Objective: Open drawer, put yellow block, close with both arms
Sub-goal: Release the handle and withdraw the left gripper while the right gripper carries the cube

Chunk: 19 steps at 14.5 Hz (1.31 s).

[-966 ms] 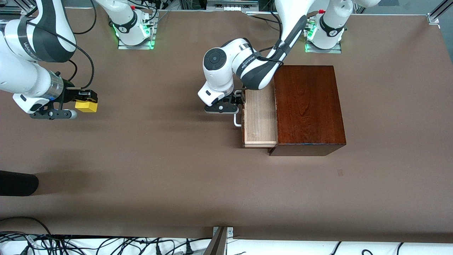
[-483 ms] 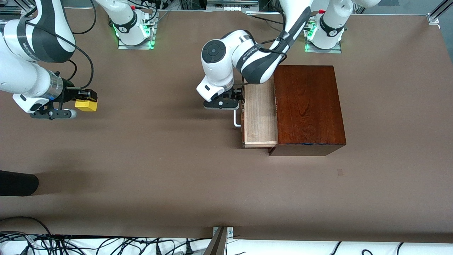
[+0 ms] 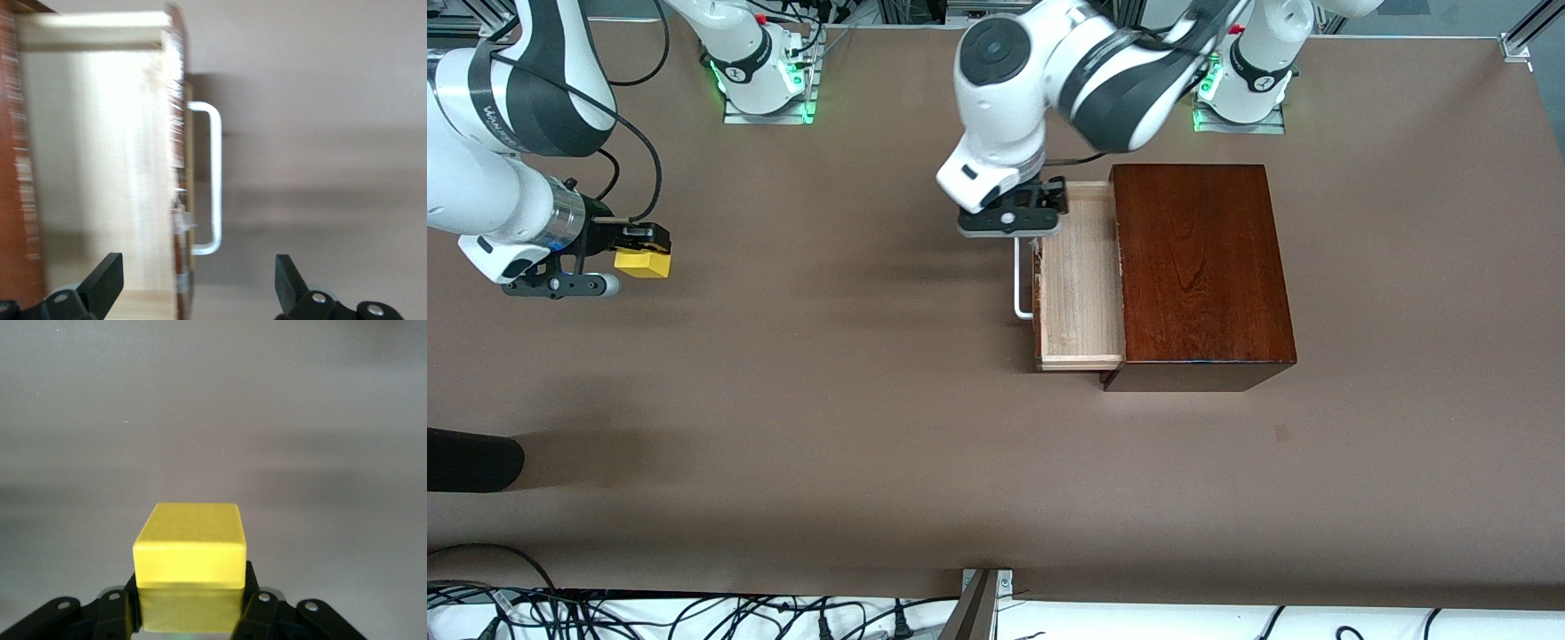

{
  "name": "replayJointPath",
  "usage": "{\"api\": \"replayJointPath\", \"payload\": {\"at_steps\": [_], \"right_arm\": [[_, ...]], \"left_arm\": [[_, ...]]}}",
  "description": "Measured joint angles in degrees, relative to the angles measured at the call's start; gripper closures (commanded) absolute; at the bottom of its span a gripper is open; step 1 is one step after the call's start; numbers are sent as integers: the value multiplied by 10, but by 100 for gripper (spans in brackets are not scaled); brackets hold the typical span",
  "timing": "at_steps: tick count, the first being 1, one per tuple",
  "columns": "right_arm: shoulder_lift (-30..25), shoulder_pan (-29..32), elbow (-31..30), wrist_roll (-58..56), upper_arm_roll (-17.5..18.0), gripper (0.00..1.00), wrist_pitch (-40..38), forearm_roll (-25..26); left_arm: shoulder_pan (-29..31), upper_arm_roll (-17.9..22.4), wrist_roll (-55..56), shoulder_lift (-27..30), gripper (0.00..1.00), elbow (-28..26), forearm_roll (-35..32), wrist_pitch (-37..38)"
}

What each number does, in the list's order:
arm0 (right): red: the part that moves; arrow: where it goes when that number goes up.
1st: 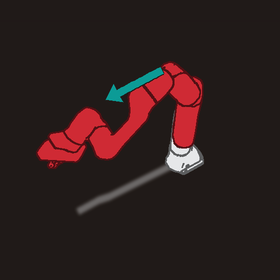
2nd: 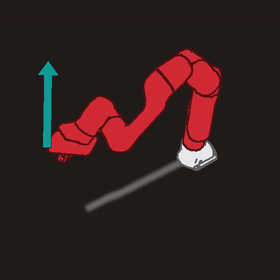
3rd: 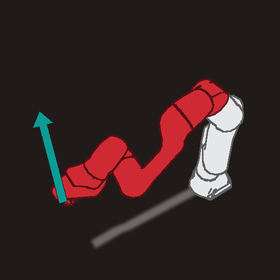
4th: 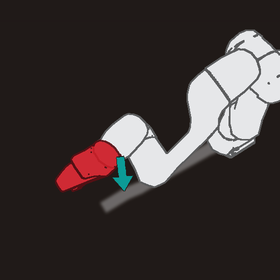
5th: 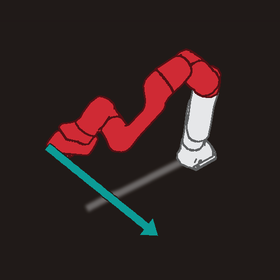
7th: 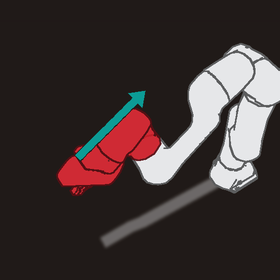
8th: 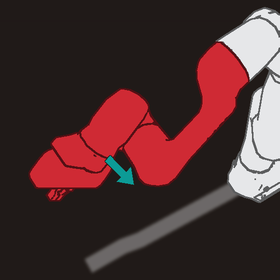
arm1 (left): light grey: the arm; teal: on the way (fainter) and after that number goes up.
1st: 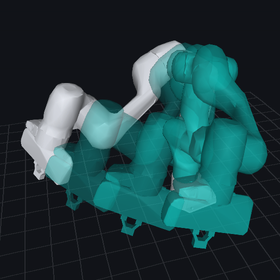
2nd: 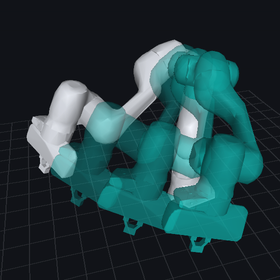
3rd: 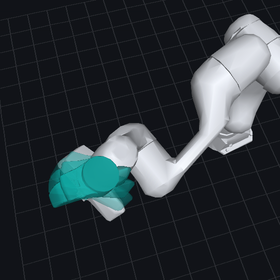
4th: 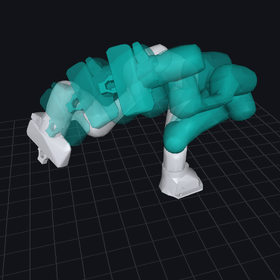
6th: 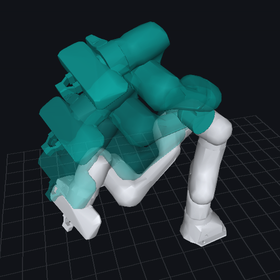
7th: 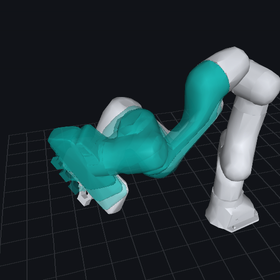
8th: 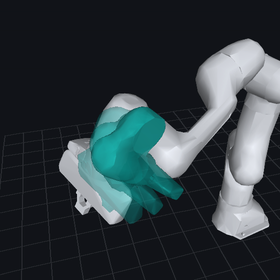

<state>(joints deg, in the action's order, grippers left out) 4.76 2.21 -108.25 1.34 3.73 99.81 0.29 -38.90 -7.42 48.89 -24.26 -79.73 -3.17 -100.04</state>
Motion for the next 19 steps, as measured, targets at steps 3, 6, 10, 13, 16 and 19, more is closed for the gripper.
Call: {"api": "replayJointPath", "payload": {"at_steps": [3, 6, 10, 13, 16, 19], "right_arm": [[0, -1, 5, 8, 2, 100, -5, 0], [0, -16, 19, 39, 7, 100, -21, 0], [11, -87, 43, 136, 11, 100, -36, 0], [38, -162, 79, 241, 14, 100, -39, -2], [82, -237, 138, 362, 15, 100, -39, -19], [146, -305, 224, 471, 16, 100, -37, -45]], "left_arm": [[55, -3, -21, 49, 0, -27, 0, 11], [112, -2, -86, 107, 0, -62, 1, 31], [192, 12, -209, 181, 0, -108, 1, 64], [212, 59, -295, 232, 0, -148, 11, 68], [224, 126, -380, 268, 0, -169, 34, 86], [230, 179, -434, 282, 0, -179, 37, 93]]}}
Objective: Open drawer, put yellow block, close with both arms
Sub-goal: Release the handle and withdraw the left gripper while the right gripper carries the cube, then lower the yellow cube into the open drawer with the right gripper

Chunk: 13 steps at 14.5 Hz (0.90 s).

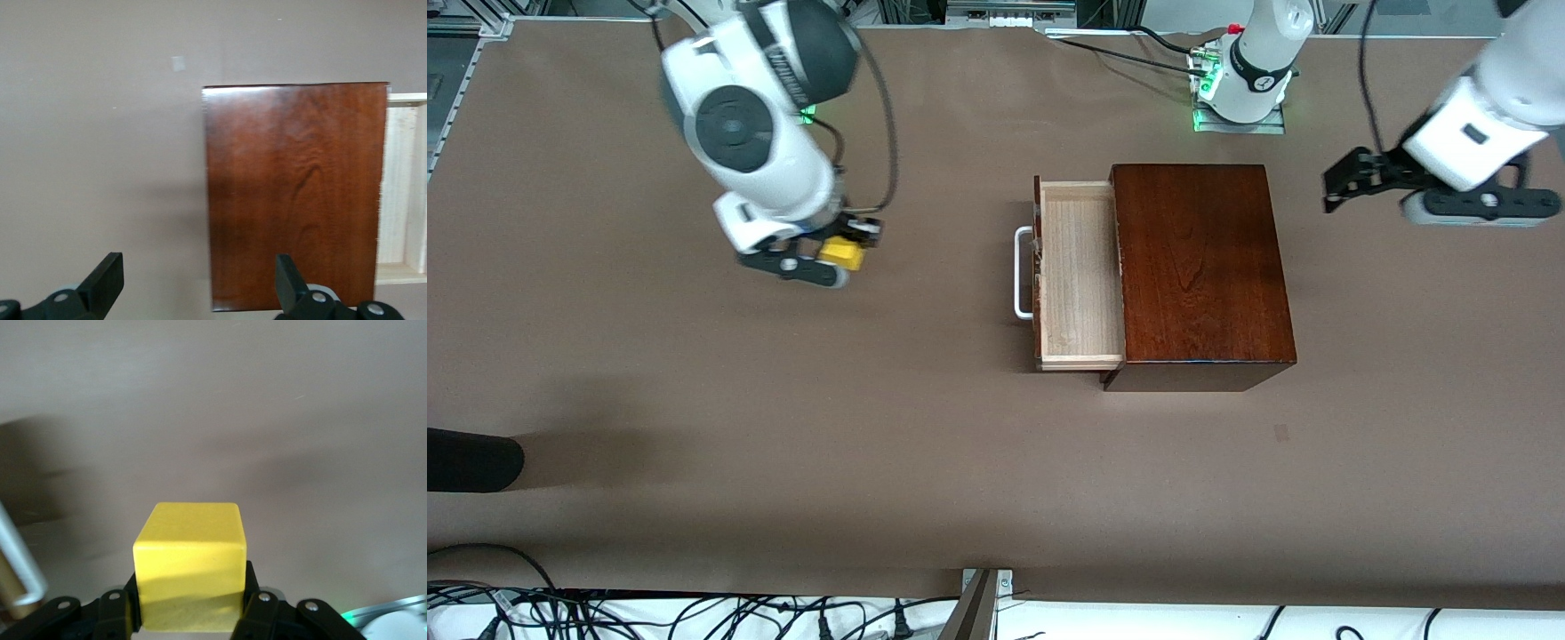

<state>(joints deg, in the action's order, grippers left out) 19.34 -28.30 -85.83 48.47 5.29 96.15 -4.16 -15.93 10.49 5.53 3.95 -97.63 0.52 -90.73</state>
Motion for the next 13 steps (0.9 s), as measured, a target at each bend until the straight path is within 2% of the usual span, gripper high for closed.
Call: {"api": "replayJointPath", "payload": {"at_steps": [2, 6, 9, 13], "right_arm": [[52, -38, 64, 52, 0, 100, 5, -5], [153, -112, 183, 120, 0, 100, 22, -6], [198, -163, 217, 154, 0, 100, 74, -6], [226, -198, 227, 161, -1, 100, 113, -6]], "left_arm": [[5, 15, -13, 1, 0, -2, 0, 5], [18, 21, -15, 0, 0, -3, 0, 13], [28, 21, -14, -3, 0, -3, 0, 14], [48, 21, -15, -4, 0, -2, 0, 14]]}}
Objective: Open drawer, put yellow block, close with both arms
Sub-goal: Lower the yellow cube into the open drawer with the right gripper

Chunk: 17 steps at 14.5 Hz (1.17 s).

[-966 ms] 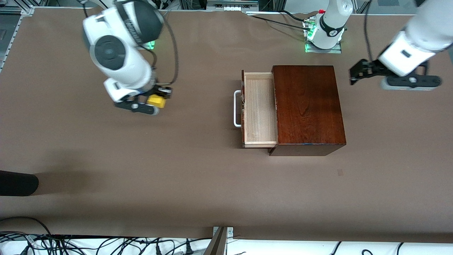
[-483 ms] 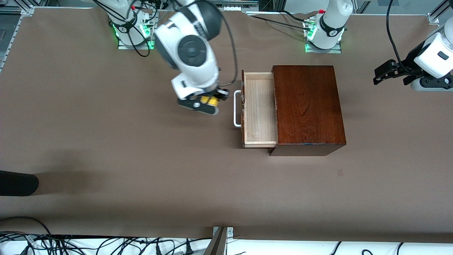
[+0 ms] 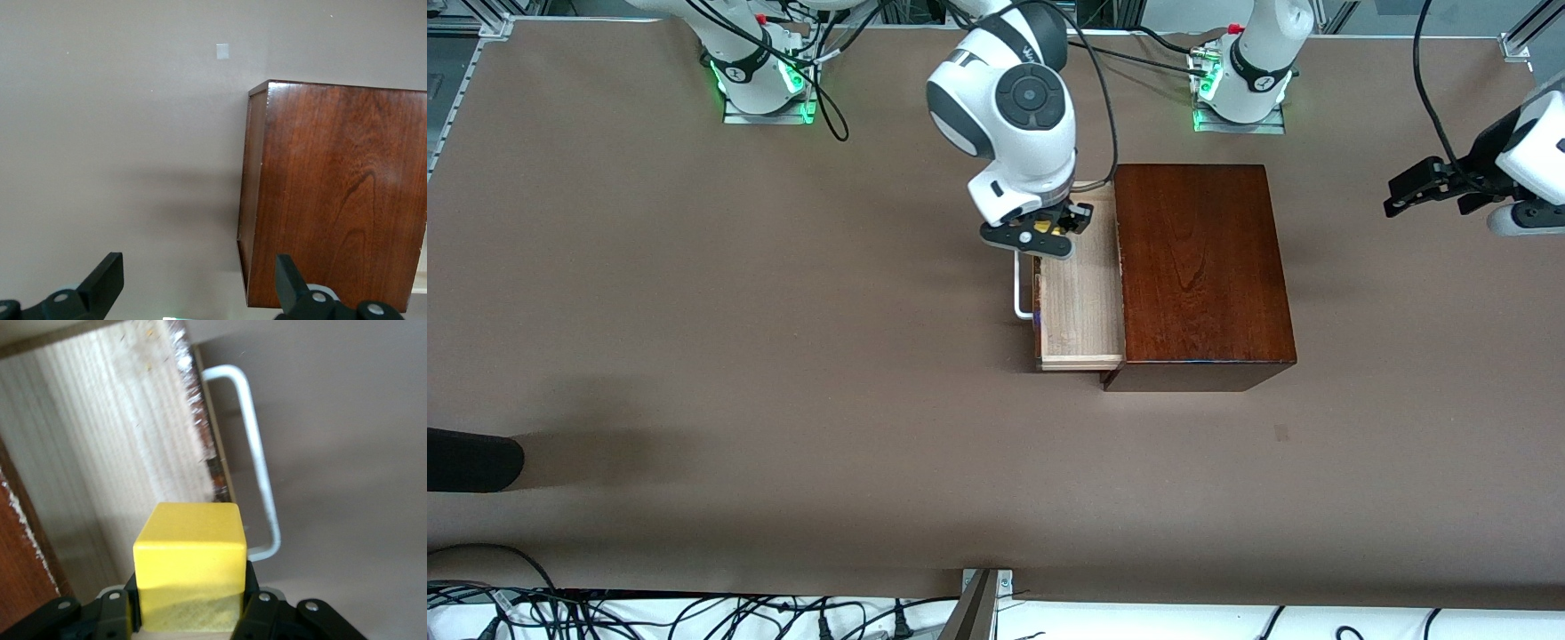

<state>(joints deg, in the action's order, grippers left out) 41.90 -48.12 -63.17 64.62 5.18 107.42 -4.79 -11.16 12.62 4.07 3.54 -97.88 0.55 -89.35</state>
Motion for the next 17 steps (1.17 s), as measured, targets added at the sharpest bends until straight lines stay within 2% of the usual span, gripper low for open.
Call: {"api": "replayJointPath", "payload": {"at_steps": [5, 10, 15, 16, 17], "right_arm": [[38, -19, 30, 4, -2, 100, 32, 0], [44, -23, 34, 5, -3, 100, 45, 0], [60, -29, 34, 5, -4, 93, 63, 0], [65, -31, 34, 5, -4, 89, 67, 0], [70, -32, 34, 5, -4, 77, 70, 0]], "left_arm": [[13, 0, 0, -1, 0, 0, 0, 0], [13, -1, 0, -9, 0, 0, 0, 0], [13, -2, 0, -20, 0, 3, 0, 0], [13, -3, 0, -23, 0, 4, 0, 0], [13, -3, 0, -27, 0, 7, 0, 0]]}}
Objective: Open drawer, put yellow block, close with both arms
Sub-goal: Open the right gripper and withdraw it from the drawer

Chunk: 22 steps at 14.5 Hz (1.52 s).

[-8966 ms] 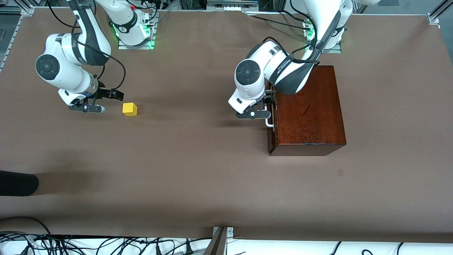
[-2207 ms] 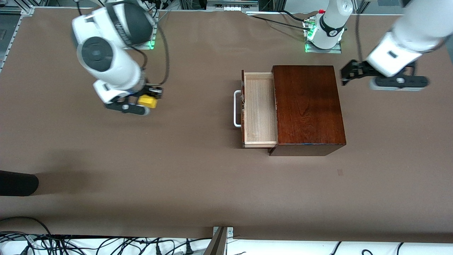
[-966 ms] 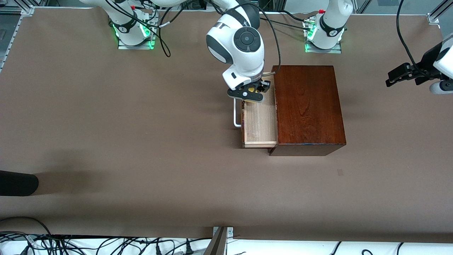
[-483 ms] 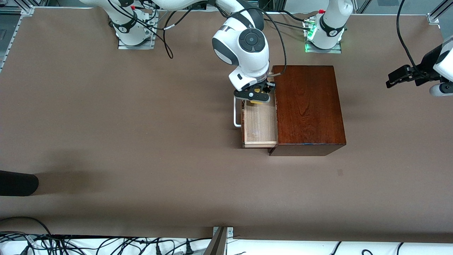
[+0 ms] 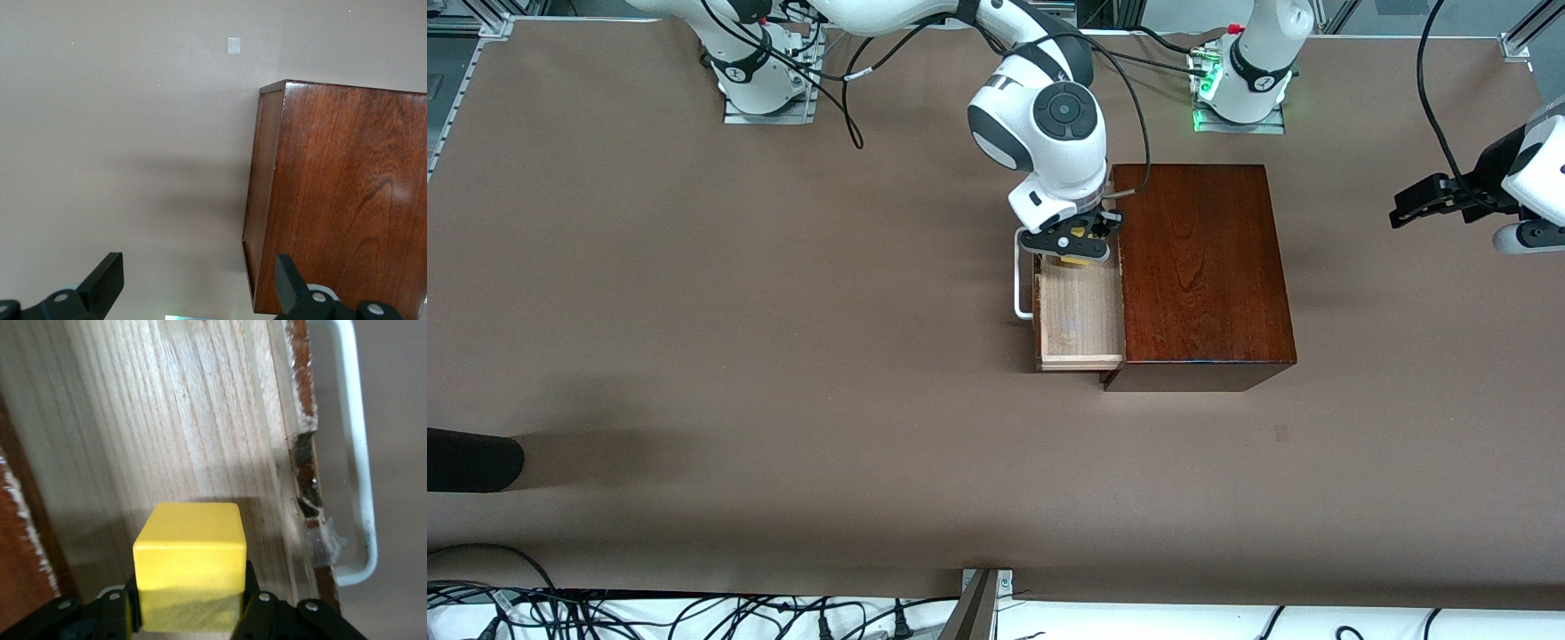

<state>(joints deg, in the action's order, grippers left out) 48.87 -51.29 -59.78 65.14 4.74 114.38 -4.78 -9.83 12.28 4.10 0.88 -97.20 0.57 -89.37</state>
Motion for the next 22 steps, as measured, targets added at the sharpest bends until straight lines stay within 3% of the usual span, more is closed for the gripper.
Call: {"api": "replayJointPath", "payload": {"at_steps": [2, 9, 12, 16, 19, 22], "right_arm": [[5, 0, 0, 0, -1, 0, 2, 0], [5, 0, 10, 3, -5, 0, -16, 0], [-10, 10, 43, 4, -12, 0, -80, 0], [-71, 64, 59, -31, -15, 0, -181, 1], [-110, 94, 44, -67, -38, 0, -233, 1], [-144, 96, -22, -115, -73, 0, -233, 1]], "left_arm": [[0, -2, 0, -8, 0, 6, 6, 0], [-1, -5, 0, -25, 0, 17, 9, 2], [-1, -5, 0, -35, 0, 18, 9, 2], [1, -4, 0, -54, 0, 27, 9, 2], [2, -4, 0, -62, 0, 48, 9, 2], [1, -6, 0, -62, 0, 68, 9, 32]]}}
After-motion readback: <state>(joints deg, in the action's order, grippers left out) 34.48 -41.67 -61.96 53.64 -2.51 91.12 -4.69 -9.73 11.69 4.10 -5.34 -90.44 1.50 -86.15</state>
